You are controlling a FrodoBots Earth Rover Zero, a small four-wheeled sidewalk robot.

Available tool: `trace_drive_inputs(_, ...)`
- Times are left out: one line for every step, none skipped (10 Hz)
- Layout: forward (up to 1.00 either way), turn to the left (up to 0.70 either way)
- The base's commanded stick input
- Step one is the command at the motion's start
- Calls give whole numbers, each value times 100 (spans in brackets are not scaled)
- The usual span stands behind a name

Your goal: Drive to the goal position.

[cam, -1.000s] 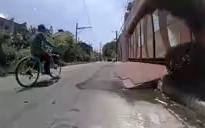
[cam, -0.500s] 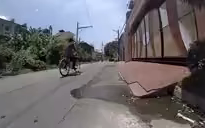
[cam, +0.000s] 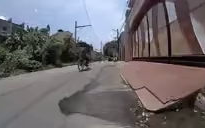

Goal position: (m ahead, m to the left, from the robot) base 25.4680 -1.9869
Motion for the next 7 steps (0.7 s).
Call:
trace_drive_inputs(100,0)
trace_drive_inputs(100,0)
trace_drive_inputs(100,0)
trace_drive_inputs(100,0)
trace_drive_inputs(100,0)
trace_drive_inputs(100,0)
trace_drive_inputs(100,-30)
